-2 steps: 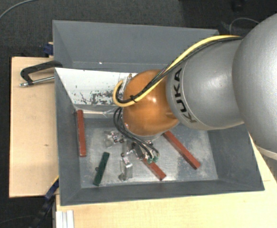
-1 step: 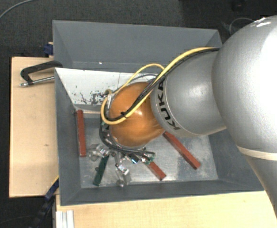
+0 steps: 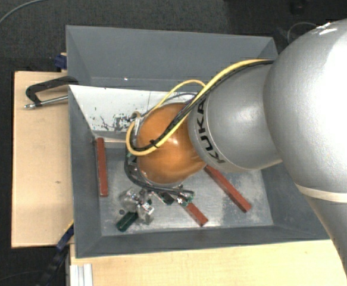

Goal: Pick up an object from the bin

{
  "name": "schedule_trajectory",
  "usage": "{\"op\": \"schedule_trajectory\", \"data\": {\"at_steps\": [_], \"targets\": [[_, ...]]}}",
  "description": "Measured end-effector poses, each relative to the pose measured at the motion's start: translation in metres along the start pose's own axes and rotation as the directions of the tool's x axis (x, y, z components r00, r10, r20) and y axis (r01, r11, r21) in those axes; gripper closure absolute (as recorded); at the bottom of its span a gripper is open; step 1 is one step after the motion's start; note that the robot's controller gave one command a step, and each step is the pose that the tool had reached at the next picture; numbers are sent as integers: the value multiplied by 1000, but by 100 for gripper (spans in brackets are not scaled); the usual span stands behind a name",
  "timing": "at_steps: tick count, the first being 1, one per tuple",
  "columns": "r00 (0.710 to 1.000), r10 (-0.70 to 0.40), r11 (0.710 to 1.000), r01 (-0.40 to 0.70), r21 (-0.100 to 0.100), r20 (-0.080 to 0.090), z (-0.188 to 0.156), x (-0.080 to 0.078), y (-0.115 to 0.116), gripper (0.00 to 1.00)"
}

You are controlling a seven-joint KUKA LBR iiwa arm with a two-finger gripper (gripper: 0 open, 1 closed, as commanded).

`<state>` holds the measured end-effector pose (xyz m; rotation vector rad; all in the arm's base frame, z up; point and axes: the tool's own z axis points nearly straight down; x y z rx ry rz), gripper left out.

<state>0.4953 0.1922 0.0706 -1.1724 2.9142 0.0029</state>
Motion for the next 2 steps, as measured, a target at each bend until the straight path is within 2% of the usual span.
{"op": "schedule_trajectory", "data": {"at_steps": [1,2], "targets": [[989,-147,989,147,8,14,-96,-59,-16,100],[981,-193,981,193,7,12,-156,-55,-15,100]]}}
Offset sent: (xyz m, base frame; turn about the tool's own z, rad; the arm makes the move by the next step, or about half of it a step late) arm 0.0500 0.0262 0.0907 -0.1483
